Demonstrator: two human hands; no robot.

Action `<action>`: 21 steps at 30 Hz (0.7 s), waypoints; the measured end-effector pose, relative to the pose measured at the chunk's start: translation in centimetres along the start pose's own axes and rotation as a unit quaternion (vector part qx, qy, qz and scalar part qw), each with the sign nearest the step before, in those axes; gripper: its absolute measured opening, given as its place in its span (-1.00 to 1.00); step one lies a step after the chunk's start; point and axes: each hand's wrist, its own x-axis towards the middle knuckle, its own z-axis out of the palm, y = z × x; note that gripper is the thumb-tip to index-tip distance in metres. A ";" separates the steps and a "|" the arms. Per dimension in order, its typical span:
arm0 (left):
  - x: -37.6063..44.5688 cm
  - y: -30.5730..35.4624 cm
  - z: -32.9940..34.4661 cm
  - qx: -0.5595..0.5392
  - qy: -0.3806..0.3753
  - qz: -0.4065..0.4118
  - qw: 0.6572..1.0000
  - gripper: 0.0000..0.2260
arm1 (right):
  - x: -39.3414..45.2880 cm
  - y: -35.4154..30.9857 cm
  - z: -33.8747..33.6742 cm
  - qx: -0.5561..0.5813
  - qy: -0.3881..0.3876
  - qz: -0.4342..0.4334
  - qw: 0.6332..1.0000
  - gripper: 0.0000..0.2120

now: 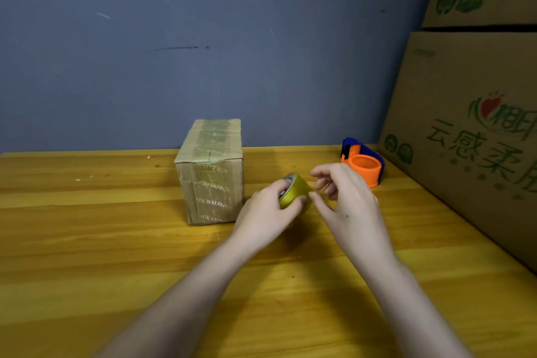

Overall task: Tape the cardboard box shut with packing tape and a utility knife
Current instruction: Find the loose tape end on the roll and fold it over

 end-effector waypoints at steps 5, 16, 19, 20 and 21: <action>-0.1 -0.2 0.3 0.029 -0.005 0.000 1.000 -0.81 | 0.0 0.4 -0.1 0.076 0.036 0.092 0.992 -0.76; -0.2 -0.6 0.2 0.013 -0.029 0.003 0.999 -0.75 | 0.2 1.2 -0.3 0.067 0.014 0.163 0.984 -0.95; -0.3 -0.4 -0.1 0.035 -0.032 0.002 0.999 -0.72 | 0.4 1.7 0.2 0.129 -0.004 0.144 0.981 -0.98; -0.4 -0.4 -0.2 0.039 -0.033 0.002 0.999 -0.72 | 0.4 1.8 0.4 0.143 -0.005 0.141 0.980 -0.98; -0.6 -0.4 -0.3 0.036 -0.039 0.001 0.999 -0.72 | 0.4 1.9 0.6 0.150 -0.002 0.139 0.979 -0.97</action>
